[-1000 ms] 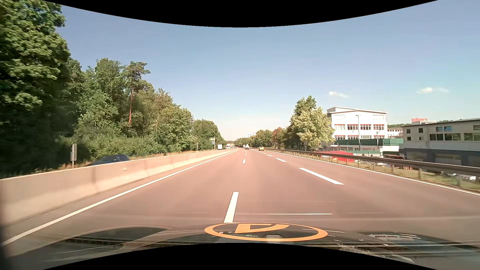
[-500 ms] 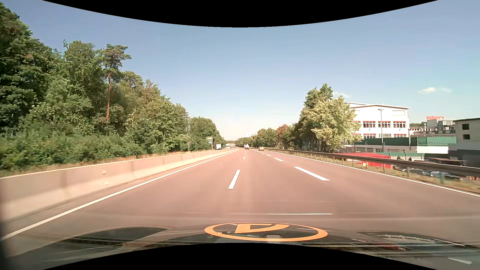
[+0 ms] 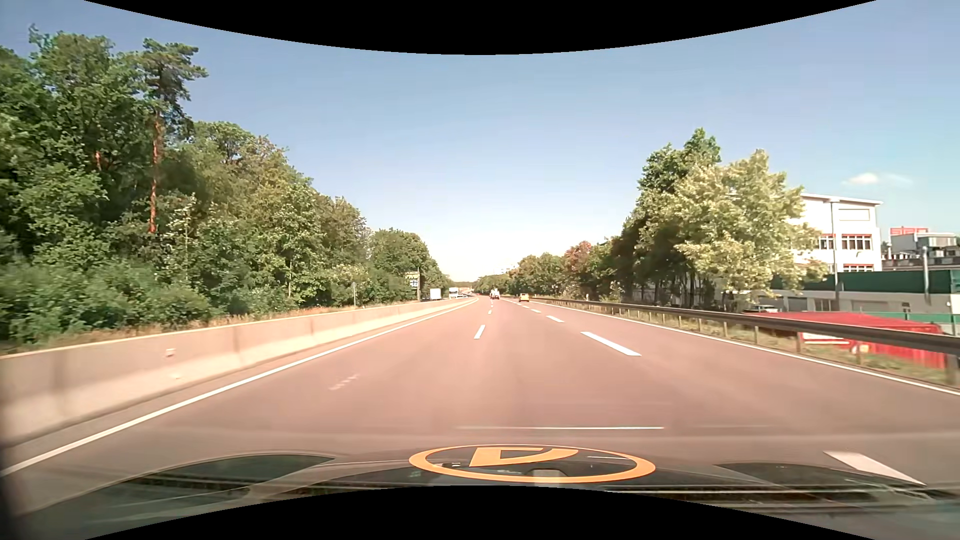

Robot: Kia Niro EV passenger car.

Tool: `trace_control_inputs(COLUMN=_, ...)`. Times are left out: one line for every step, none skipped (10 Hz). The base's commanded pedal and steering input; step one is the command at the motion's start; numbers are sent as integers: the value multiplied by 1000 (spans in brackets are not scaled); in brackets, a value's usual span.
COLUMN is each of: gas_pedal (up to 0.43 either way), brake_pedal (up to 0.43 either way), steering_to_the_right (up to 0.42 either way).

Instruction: Follow the waypoints while adhering to traffic rules and regulations

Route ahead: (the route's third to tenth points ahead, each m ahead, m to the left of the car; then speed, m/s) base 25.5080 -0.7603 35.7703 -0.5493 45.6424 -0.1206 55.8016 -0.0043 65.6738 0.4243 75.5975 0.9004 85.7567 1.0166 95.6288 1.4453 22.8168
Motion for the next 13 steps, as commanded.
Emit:
trace_control_inputs(gas_pedal=197, brake_pedal=0, steering_to_the_right=-5)
trace_control_inputs(gas_pedal=197, brake_pedal=0, steering_to_the_right=-5)
trace_control_inputs(gas_pedal=197, brake_pedal=0, steering_to_the_right=-4)
trace_control_inputs(gas_pedal=197, brake_pedal=0, steering_to_the_right=-4)
trace_control_inputs(gas_pedal=197, brake_pedal=0, steering_to_the_right=-4)
trace_control_inputs(gas_pedal=197, brake_pedal=0, steering_to_the_right=-4)
trace_control_inputs(gas_pedal=197, brake_pedal=0, steering_to_the_right=-4)
trace_control_inputs(gas_pedal=197, brake_pedal=0, steering_to_the_right=-4)
trace_control_inputs(gas_pedal=197, brake_pedal=0, steering_to_the_right=-4)
trace_control_inputs(gas_pedal=197, brake_pedal=0, steering_to_the_right=-4)
trace_control_inputs(gas_pedal=197, brake_pedal=0, steering_to_the_right=-4)
trace_control_inputs(gas_pedal=197, brake_pedal=0, steering_to_the_right=-4)
trace_control_inputs(gas_pedal=197, brake_pedal=0, steering_to_the_right=-4)
